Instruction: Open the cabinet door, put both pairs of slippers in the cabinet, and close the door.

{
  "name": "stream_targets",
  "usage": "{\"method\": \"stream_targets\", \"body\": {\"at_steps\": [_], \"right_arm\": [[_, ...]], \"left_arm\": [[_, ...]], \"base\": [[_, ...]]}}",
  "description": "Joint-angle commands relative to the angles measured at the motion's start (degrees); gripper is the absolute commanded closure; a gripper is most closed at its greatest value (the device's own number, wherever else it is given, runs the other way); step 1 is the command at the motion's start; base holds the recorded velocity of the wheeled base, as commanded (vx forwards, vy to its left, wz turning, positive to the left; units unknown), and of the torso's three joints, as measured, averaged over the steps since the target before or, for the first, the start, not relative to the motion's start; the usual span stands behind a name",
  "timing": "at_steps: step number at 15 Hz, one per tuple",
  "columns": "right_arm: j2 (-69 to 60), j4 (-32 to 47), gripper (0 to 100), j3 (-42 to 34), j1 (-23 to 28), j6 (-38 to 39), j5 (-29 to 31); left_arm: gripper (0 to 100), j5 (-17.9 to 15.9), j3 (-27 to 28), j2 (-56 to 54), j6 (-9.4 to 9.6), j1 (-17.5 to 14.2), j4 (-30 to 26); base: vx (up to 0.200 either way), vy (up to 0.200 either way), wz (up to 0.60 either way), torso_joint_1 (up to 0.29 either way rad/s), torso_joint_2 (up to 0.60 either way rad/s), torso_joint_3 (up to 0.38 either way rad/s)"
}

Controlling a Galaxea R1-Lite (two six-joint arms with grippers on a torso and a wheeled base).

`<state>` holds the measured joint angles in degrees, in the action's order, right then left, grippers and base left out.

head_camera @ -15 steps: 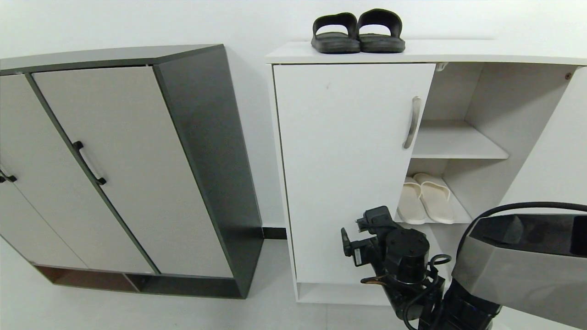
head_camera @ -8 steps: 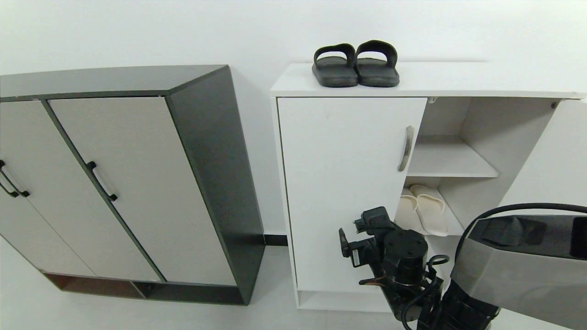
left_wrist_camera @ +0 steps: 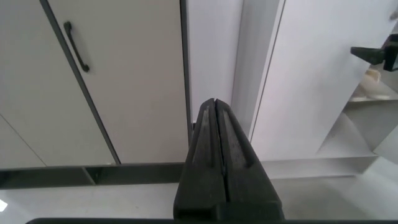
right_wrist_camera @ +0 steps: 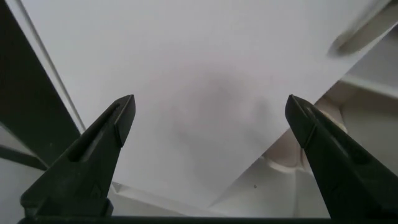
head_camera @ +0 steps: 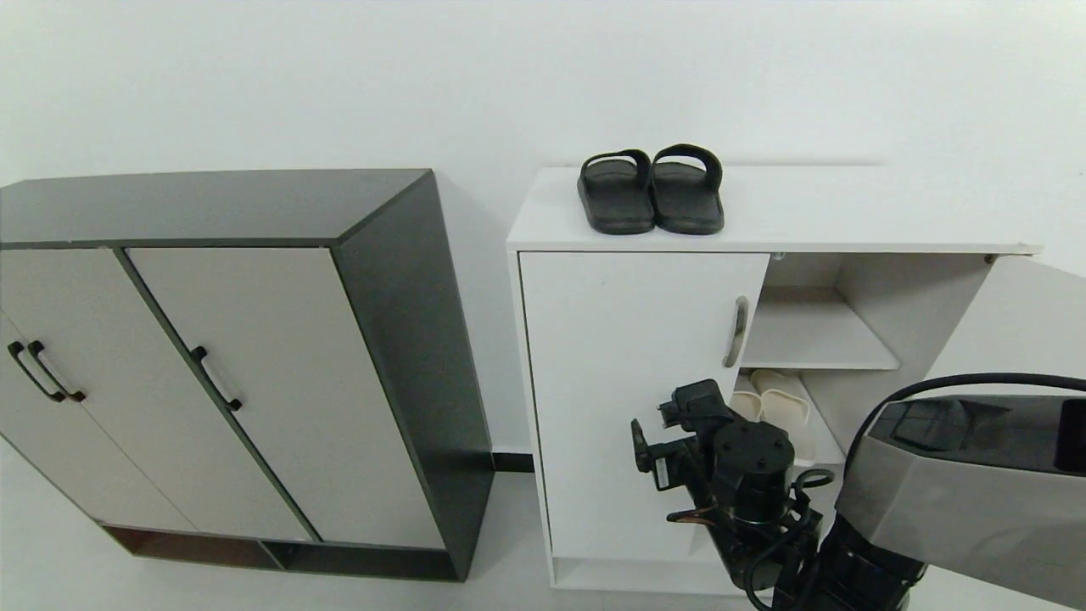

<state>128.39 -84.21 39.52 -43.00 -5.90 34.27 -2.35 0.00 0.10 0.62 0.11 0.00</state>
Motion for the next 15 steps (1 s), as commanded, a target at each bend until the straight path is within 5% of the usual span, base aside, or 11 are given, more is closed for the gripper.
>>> {"method": "stream_targets", "body": {"at_steps": [1, 15], "right_arm": [[0.1, -0.07, 0, -0.06, 0.02, 0.01, 0.01], [1.16, 0.1, 0, -0.06, 0.02, 0.01, 0.1]], "left_arm": [[100, -0.02, 0.0, -0.01, -0.01, -0.02, 0.0], [100, -0.02, 0.0, -0.01, -0.01, -0.02, 0.0]], "base": [[0.0, 0.0, 0.0, 0.159, -0.48, -0.315], [0.0, 0.0, 0.0, 0.213, -0.53, -0.317]]}}
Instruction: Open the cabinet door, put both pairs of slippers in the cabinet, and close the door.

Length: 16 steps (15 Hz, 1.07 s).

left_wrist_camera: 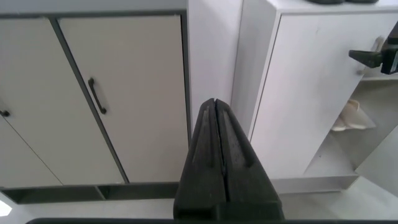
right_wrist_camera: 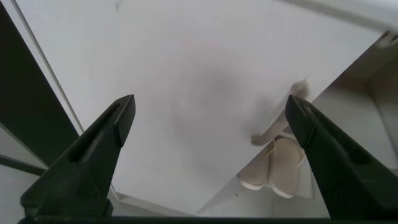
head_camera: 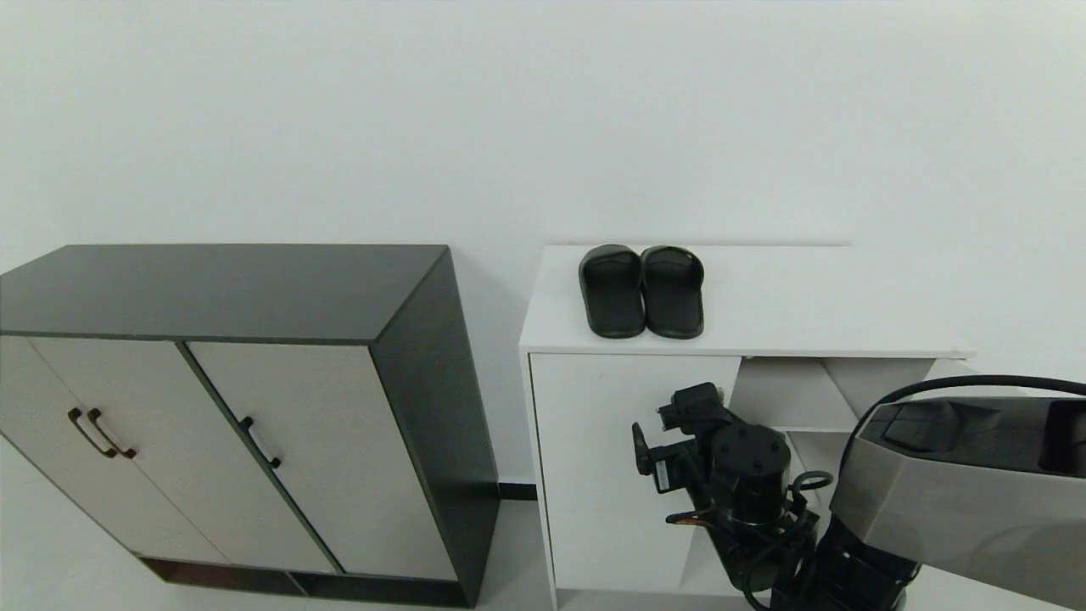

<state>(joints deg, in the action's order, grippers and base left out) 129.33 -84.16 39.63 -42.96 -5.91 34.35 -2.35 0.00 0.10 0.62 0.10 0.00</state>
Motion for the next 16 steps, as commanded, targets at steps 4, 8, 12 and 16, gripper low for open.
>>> {"method": "stream_targets", "body": {"at_steps": [4, 8, 12, 16], "right_arm": [[-0.04, -0.21, 0, -0.26, -0.28, 0.02, 0.01], [-0.13, -0.56, 0, -0.34, -0.55, -0.06, 0.01], [-0.13, -0.74, 0, -0.43, -0.55, 0.02, -0.34], [-0.04, -3.2, 0, 1.94, -0.02, -2.61, 0.19]], "left_arm": [[100, -0.02, 0.0, -0.01, -0.01, -0.01, 0.0], [100, -0.02, 0.0, -0.01, -0.01, -0.01, 0.0], [100, 0.07, 0.0, -0.01, -0.01, -0.01, 0.0], [100, 0.07, 0.0, -0.01, -0.09, -0.01, 0.0]], "base": [[0.0, 0.0, 0.0, 0.265, -0.58, -0.323], [0.0, 0.0, 0.0, 0.195, -0.42, -0.225], [0.0, 0.0, 0.0, 0.173, -0.36, -0.194], [0.0, 0.0, 0.0, 0.054, -0.11, -0.059]]}}
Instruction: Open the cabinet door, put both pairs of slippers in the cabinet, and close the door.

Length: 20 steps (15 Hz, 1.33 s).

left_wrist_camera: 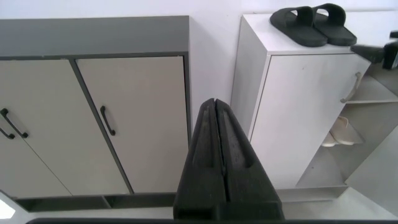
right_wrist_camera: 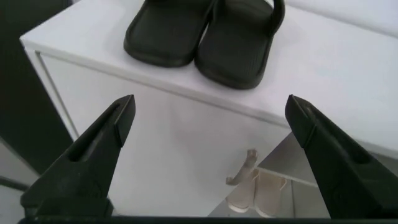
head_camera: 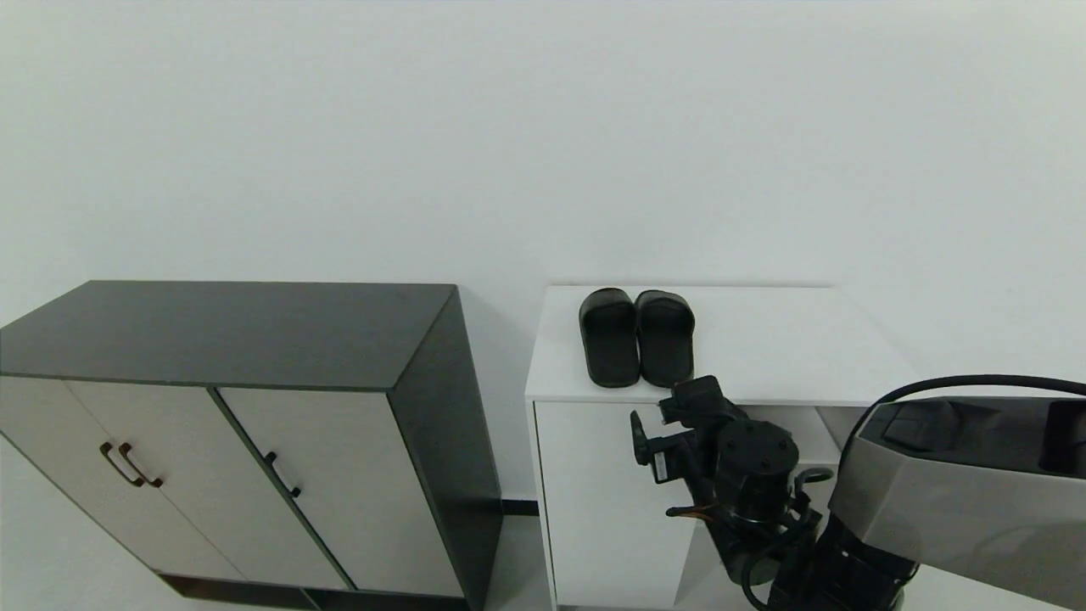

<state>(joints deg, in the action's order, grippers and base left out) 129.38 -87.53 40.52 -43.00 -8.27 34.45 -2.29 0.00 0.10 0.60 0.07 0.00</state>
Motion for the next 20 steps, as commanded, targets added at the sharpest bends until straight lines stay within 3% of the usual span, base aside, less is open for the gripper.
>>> {"method": "stream_targets", "body": {"at_steps": [1, 5, 8, 11, 20], "right_arm": [[-0.88, 4.12, 0, 4.21, 0.02, -0.17, 0.18], [-9.5, 28.99, 0, 11.69, -0.69, 10.2, 0.53], [-12.66, 43.23, 0, 17.84, -0.69, 16.7, 2.99], [-11.25, 44.2, 0, 18.19, -0.6, 17.49, 4.31], [-4.22, 44.55, 0, 23.99, -0.51, 21.01, 4.31]], "left_arm": [[100, 0.01, 0.0, -0.01, 0.02, 0.01, 0.0], [100, 0.01, 0.0, -0.01, 0.11, 0.01, 0.0], [100, 0.01, 0.0, -0.01, 0.19, 0.01, 0.0], [100, -0.08, 0.0, -0.01, 0.19, 0.01, 0.0], [100, -0.08, 0.0, -0.01, 0.11, 0.01, 0.0]], "base": [[0.0, 0.0, 0.0, 0.0, 0.0, 0.0], [0.0, 0.0, 0.0, 0.0, 0.0, 0.0], [0.0, 0.0, 0.0, 0.0, 0.0, 0.0], [0.0, 0.0, 0.0, 0.0, 0.0, 0.0], [0.2, 0.0, 0.0, 0.005, 0.0, 0.002]]}}
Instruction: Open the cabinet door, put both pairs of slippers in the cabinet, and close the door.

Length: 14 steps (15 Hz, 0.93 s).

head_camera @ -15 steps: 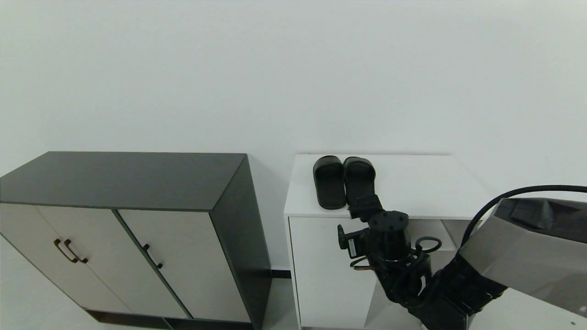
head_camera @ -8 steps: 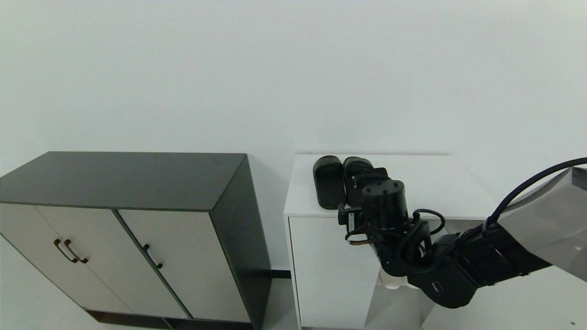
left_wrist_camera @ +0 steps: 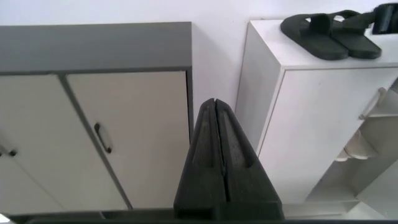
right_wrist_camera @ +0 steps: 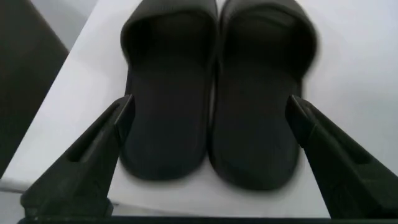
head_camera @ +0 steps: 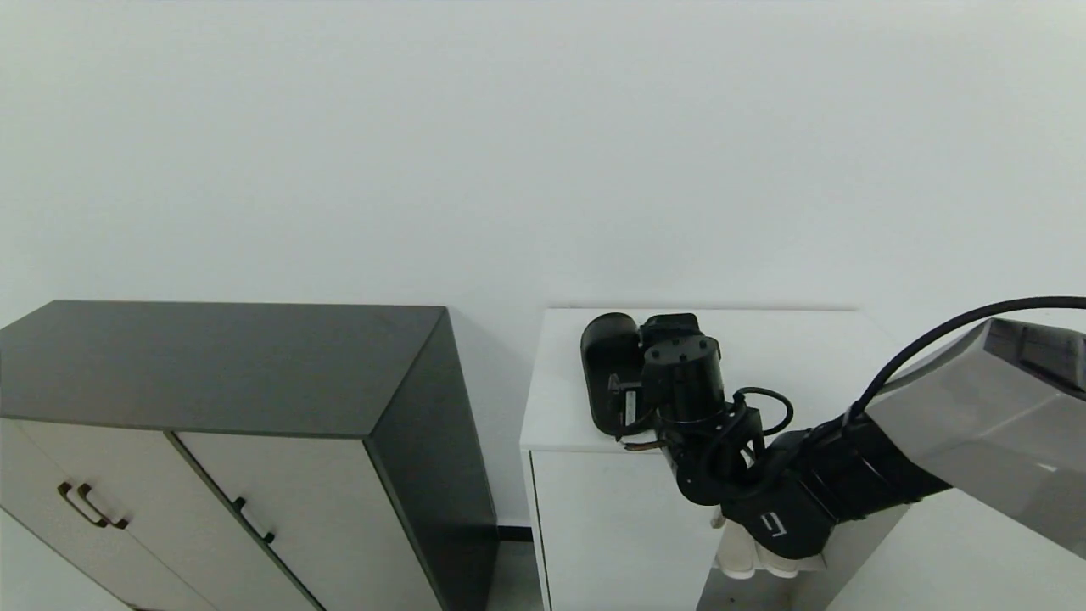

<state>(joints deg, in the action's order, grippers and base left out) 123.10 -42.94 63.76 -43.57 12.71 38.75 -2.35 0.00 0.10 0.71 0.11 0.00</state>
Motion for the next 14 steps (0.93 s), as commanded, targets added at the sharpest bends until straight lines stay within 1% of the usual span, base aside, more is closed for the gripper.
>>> {"method": "stream_targets", "body": {"at_steps": [1, 2, 6, 8, 14], "right_arm": [[3.29, -0.13, 0, 1.46, 0.33, 0.03, 0.09], [3.99, -0.13, 0, 1.46, 0.5, 0.03, 0.09], [5.48, -0.39, 0, 2.51, 1.73, 0.82, 0.01], [6.71, -0.39, 0, 4.89, 3.05, 0.73, 0.01], [13.13, 0.4, 0, 15.17, 5.51, -1.38, -0.35]], "left_arm": [[100, -0.02, 0.0, -0.01, 0.0, -0.02, 0.0], [100, -0.02, 0.0, -0.01, 0.08, -0.02, 0.0], [100, -0.02, 0.0, -0.01, 0.0, -0.02, 0.0], [100, -0.02, 0.0, -0.01, 0.0, -0.02, 0.0], [100, 0.07, 0.0, -0.01, -0.18, -0.02, 0.0]], "base": [[0.2, 0.0, 0.0, 0.002, 0.0, -0.002], [0.2, 0.0, 0.0, 0.007, -0.01, -0.002], [0.0, 0.0, 0.0, 0.0, 0.0, 0.0], [0.0, 0.0, 0.0, 0.0, 0.0, 0.0], [0.0, 0.0, 0.0, 0.0, 0.0, 0.0]]}}
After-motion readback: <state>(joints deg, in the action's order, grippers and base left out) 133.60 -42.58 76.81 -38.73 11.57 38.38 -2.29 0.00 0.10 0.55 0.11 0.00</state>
